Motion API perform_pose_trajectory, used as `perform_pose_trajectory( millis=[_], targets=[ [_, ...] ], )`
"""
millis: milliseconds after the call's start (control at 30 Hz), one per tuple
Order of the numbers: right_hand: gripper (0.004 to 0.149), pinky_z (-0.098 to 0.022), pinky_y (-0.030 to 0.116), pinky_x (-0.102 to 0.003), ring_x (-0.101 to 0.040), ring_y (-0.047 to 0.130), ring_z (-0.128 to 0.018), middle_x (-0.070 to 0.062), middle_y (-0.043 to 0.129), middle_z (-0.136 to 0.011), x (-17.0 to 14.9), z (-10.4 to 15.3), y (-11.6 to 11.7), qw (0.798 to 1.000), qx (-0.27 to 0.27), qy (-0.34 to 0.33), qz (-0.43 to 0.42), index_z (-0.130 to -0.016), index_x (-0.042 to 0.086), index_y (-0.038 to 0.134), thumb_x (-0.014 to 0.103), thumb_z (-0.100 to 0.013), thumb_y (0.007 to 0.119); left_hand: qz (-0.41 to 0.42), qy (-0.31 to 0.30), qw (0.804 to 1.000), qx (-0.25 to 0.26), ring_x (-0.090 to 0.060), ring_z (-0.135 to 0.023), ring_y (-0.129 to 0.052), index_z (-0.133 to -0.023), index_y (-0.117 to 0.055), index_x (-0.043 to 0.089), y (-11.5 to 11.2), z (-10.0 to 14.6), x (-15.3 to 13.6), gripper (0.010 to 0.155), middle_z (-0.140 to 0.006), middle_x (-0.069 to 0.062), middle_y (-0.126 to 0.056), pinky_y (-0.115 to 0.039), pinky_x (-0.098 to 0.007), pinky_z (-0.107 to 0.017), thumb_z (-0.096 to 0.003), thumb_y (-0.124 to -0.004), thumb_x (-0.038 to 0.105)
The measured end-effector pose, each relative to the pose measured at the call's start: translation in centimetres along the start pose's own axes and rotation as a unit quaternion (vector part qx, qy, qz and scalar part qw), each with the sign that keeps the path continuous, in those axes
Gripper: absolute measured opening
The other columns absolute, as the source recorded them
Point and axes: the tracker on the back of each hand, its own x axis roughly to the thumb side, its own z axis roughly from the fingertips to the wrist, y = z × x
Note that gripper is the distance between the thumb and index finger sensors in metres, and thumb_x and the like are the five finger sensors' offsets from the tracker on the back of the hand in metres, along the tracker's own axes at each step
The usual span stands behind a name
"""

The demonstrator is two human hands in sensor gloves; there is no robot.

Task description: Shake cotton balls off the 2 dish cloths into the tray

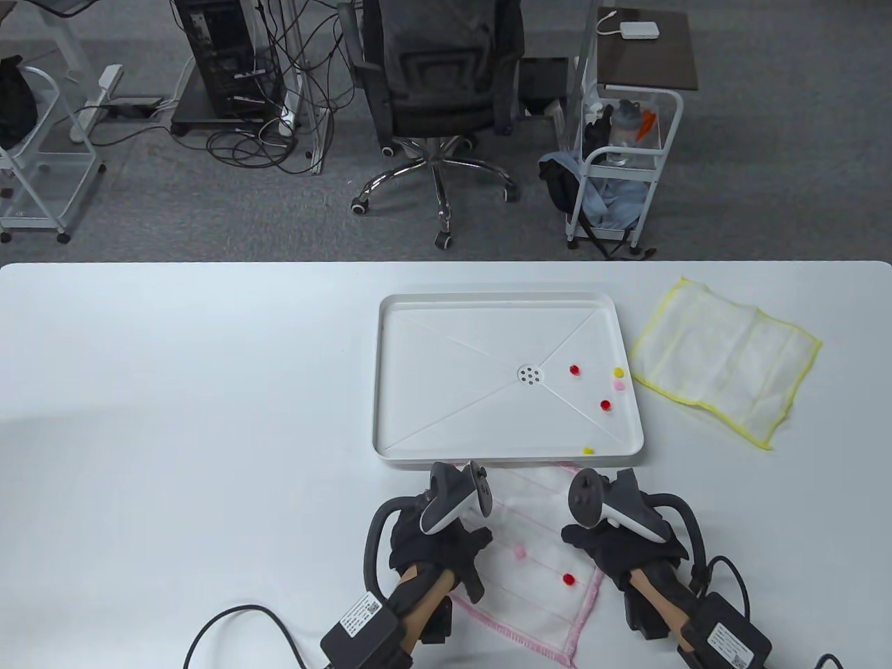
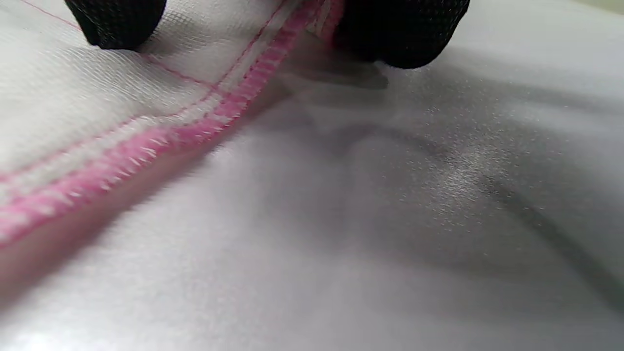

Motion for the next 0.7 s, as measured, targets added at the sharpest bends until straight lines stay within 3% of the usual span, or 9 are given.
perform_pose_trajectory(
  millis=[167, 300, 500, 700],
  targets=[
    [0.073, -0.051, 0.077, -0.038, -0.037, 0.078, -0.070, -0.022, 0.059, -0.098, 0.0, 0.4, -0.4, 0.999, -0.021, -0.011, -0.041, -0.107, 0.008, 0.044, 0.047, -0.052, 0.073, 0.071, -0.033, 0.997, 0.019, -0.020, -0.062, -0.098, -0.109, -0.044, 0.011, 0.0, 0.1, -0.4, 0.083, -0.100, -0.019, -0.062, -0.094, -0.015, -0.041, -0.0496, -0.065, 0.065],
    [0.065, -0.034, 0.086, -0.029, -0.024, 0.093, -0.053, -0.017, 0.068, -0.090, -0.8, 0.1, -0.4, 0.984, 0.008, -0.052, -0.168, -0.105, 0.011, 0.049, 0.035, -0.053, 0.079, 0.153, -0.068, 0.986, -0.002, -0.015, -0.052, -0.102, -0.111, -0.041, 0.016, -0.2, 0.0, -1.4, 0.078, -0.097, -0.017, -0.065, -0.096, -0.010, -0.032, -0.0513, -0.067, 0.060],
    [0.055, -0.024, 0.088, -0.025, -0.019, 0.098, -0.042, -0.016, 0.073, -0.087, -1.9, 0.1, -0.5, 0.950, 0.037, -0.095, -0.294, -0.103, 0.014, 0.056, 0.024, -0.054, 0.079, 0.239, -0.117, 0.964, -0.028, -0.010, -0.040, -0.105, -0.109, -0.044, 0.021, -0.6, 0.3, -2.5, 0.064, -0.091, -0.013, -0.075, -0.097, -0.006, -0.022, -0.0553, -0.069, 0.045],
    [0.052, -0.019, 0.088, -0.023, -0.017, 0.099, -0.036, -0.016, 0.074, -0.087, -2.0, 1.3, -2.0, 0.935, 0.049, -0.129, -0.328, -0.102, 0.013, 0.058, 0.021, -0.054, 0.079, 0.296, -0.162, 0.940, -0.045, -0.007, -0.034, -0.107, -0.108, -0.048, 0.022, -0.3, 1.7, -3.8, 0.059, -0.086, -0.013, -0.080, -0.097, -0.004, -0.017, -0.0559, -0.069, 0.038]
  ],
)
